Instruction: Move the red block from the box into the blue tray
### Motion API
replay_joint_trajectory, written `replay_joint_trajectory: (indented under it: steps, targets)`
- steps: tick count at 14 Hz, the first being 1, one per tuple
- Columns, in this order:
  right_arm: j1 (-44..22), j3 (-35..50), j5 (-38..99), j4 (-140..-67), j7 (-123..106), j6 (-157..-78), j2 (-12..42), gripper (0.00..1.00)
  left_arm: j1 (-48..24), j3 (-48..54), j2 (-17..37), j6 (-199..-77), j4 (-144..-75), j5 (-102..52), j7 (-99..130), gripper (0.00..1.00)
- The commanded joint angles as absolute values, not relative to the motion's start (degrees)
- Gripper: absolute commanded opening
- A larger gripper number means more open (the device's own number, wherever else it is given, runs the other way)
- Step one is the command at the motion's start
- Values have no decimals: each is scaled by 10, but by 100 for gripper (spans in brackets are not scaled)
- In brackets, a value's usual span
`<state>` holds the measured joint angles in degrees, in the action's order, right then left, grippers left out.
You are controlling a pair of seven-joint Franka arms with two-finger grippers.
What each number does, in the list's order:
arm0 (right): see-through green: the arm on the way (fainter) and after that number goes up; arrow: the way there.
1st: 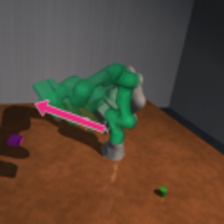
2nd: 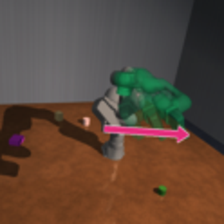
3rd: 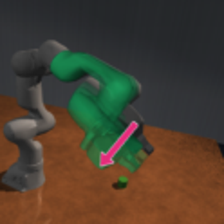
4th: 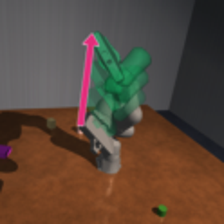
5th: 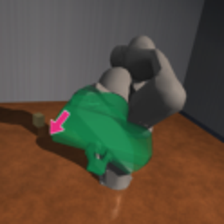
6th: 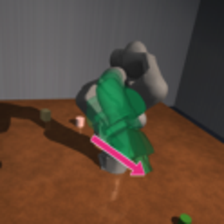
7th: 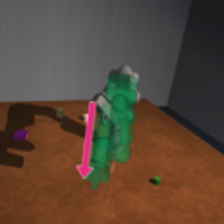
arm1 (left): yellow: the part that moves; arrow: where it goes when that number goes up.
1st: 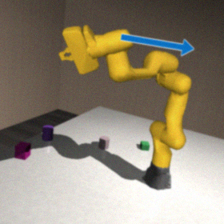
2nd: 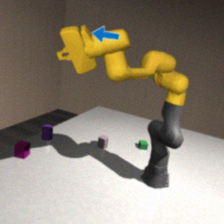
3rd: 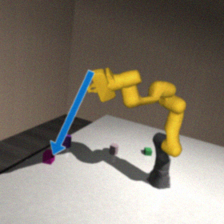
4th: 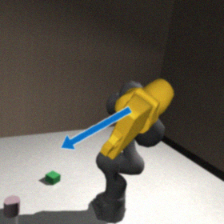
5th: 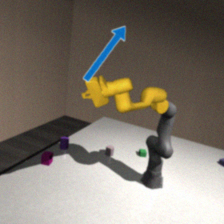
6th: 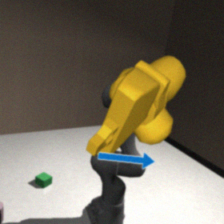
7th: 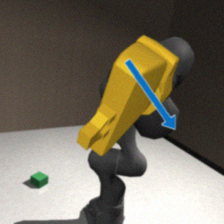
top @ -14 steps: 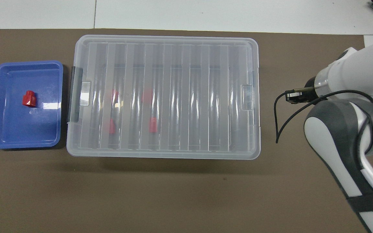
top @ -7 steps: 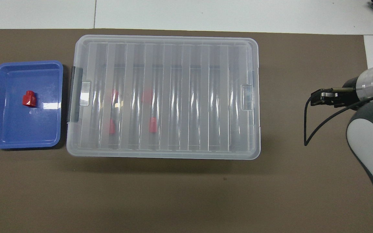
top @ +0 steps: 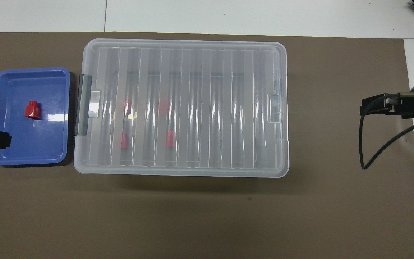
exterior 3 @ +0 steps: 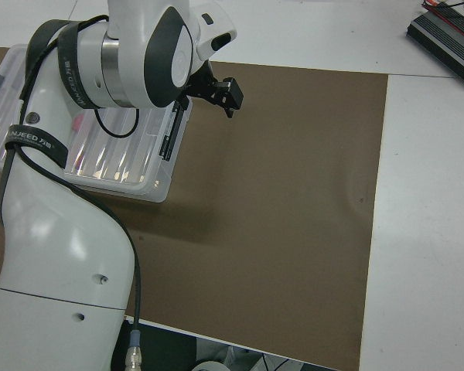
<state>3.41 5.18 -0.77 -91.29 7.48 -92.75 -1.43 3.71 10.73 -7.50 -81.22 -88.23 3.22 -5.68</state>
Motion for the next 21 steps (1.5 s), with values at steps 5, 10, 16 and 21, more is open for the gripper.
replay_joint_trajectory:
  steps: [5,10,16,21]
  targets:
    - [37,55,-6,-858,85,-858,10,99,-88,6,38,-850,-833,20,-44,100]
    - [31,55,-7,-891,88,-860,-9,100,-182,-70,-5,-862,-898,19,-50,100]
    - [31,54,-8,-904,102,-869,-13,100,-147,-46,-11,-827,-889,20,-47,100]
    - [30,54,-10,-904,108,-882,-13,100,-84,-6,-22,-831,-896,19,-47,100]
